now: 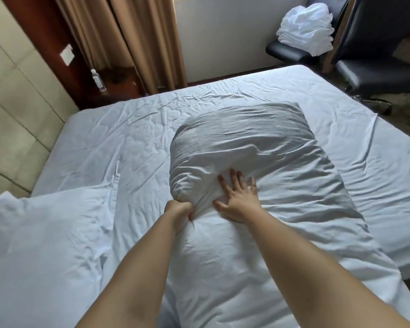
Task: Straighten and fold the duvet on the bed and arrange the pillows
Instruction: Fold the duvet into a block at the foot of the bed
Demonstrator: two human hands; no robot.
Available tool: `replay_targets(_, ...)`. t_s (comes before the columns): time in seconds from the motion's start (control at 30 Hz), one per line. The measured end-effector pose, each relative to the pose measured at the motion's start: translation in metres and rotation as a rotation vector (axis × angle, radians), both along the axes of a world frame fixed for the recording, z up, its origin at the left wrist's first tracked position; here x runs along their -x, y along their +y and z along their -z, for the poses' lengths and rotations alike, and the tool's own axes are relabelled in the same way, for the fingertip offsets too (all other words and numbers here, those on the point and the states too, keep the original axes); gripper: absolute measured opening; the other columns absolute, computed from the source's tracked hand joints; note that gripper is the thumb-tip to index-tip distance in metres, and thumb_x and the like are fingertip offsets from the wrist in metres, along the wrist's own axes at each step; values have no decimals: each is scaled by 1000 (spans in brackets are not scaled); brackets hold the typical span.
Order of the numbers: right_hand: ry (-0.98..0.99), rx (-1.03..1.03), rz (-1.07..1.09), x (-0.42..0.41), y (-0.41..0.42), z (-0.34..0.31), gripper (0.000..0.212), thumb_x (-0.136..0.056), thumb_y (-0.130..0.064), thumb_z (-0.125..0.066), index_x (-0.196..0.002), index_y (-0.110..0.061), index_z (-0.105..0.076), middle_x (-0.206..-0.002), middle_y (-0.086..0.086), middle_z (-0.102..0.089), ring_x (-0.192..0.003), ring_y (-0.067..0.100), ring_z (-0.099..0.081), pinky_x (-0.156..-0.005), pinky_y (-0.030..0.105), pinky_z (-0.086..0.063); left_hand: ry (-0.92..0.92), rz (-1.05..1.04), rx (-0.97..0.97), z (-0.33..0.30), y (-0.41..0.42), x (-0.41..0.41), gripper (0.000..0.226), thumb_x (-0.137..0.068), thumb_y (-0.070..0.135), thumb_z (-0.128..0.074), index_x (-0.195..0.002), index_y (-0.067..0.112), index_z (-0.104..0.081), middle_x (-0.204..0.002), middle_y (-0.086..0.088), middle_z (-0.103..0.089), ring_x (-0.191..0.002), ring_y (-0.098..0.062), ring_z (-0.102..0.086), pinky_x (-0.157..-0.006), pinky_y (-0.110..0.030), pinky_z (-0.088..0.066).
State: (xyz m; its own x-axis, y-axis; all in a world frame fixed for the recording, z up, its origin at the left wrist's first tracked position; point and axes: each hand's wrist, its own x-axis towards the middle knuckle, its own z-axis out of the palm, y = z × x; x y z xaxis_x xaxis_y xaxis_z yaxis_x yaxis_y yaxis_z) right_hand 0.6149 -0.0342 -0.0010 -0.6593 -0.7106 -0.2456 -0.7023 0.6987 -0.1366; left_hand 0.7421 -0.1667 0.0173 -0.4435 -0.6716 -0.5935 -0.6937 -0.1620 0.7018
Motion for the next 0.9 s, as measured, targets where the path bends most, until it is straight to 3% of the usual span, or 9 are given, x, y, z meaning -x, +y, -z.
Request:
replay_targets(0.13,49,-44,30,-16,-4,30,78,-87,-71,-26,-151,-38,5,-158,0,20,-144,21,22,-107,56,25,-90,-10,-38,46,-20,-10,63,-44,18,-56,-101,-6,-64,-89,-16,-64,-87,-31,-65,-74,-32,-51)
replay_targets(0.23,22,-32,91,-24,0,54,81,-86,-71,-30,-150,-38,6,-157,0,24,-143,22,25,-106,56,25,-145,-51,-45,70,-28,-13,56,-41,12,-58,-95,-2,-63,-98,-16,-64,-95,-32,-63,-86,-37,-55)
replay_targets(0.33,-13,-38,67,-29,-11,68,83,-85,-71,-31,-150,-37,7,-156,1,25,-142,23,27,-109,56,23,-249,-98,-25,85,-36,-15,63,-40,17,-58,-102,5,-59,-102,-14,-64,-94,-32,-63,-87,-38,-54)
replay_targets(0.5,37,-9,4,-24,-25,98,89,-73,-75,-12,-150,-36,10,-149,-1,35,-139,22,33,-106,53,29,-336,-107,-24,109,-38,-15,73,-50,28,-63,-120,10,-52,-114,-13,-62,-105,-31,-60,-94,-38,-50)
replay_targets(0.57,51,7,-24,-23,-25,111,88,-76,-74,-20,-148,-35,12,-148,0,35,-139,23,33,-105,50,32,-374,-98,-15,114,-36,-13,77,-50,32,-63,-123,9,-51,-115,-13,-63,-104,-29,-61,-93,-37,-51)
replay_targets(0.7,72,98,-23,-26,-28,123,87,-78,-70,-33,-149,-31,0,-156,6,14,-145,29,13,-112,51,19,-340,-153,-6,119,-33,-16,37,-63,20,-65,-98,9,-62,-99,-14,-68,-91,-30,-65,-84,-38,-55)
replay_targets(0.8,48,104,-11,-26,-35,123,89,-77,-70,-33,-150,-26,-8,-157,11,6,-145,31,6,-114,51,12,-276,-228,-13,117,-31,-17,31,-67,12,-61,-97,6,-65,-97,-15,-69,-89,-32,-66,-77,-34,-56)
replay_targets(0.9,33,69,-26,-30,-42,114,91,-76,-73,-22,-148,-25,5,-153,15,22,-143,30,21,-111,49,23,-218,-235,-58,110,-35,-19,30,-68,5,-57,-96,3,-65,-98,-18,-69,-90,-33,-66,-74,-34,-54)
